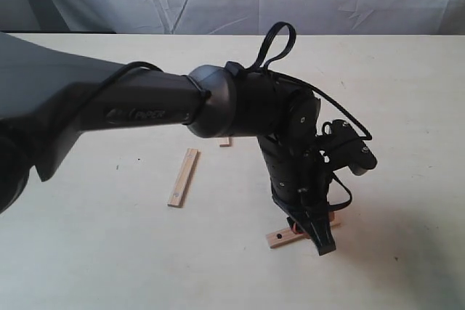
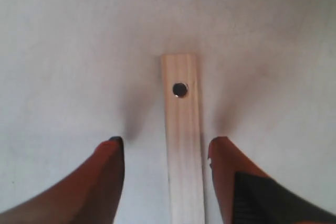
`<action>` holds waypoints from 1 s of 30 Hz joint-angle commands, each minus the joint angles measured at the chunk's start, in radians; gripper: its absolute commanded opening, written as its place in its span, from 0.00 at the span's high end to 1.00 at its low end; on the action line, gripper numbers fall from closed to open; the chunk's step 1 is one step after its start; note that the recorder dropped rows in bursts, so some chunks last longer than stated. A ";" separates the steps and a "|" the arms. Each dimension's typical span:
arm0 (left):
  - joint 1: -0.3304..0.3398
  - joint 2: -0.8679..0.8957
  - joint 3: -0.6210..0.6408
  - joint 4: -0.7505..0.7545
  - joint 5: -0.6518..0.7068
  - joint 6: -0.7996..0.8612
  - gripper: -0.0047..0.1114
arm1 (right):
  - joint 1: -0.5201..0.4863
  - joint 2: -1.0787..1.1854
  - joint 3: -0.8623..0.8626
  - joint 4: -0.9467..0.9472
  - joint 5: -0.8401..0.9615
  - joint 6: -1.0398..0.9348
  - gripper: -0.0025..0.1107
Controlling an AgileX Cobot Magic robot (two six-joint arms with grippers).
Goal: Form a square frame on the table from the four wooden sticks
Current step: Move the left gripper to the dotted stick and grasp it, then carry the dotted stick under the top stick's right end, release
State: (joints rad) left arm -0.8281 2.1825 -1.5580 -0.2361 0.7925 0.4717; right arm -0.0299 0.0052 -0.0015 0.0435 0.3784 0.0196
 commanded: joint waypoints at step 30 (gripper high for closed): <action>0.123 -0.071 -0.270 0.440 -0.035 -0.821 0.96 | 0.002 -0.005 0.001 -0.006 -0.016 0.000 0.98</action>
State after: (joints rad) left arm -0.7535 2.1181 -1.7996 0.1962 0.7742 -0.2333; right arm -0.0299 0.0045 -0.0015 0.0435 0.3784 0.0196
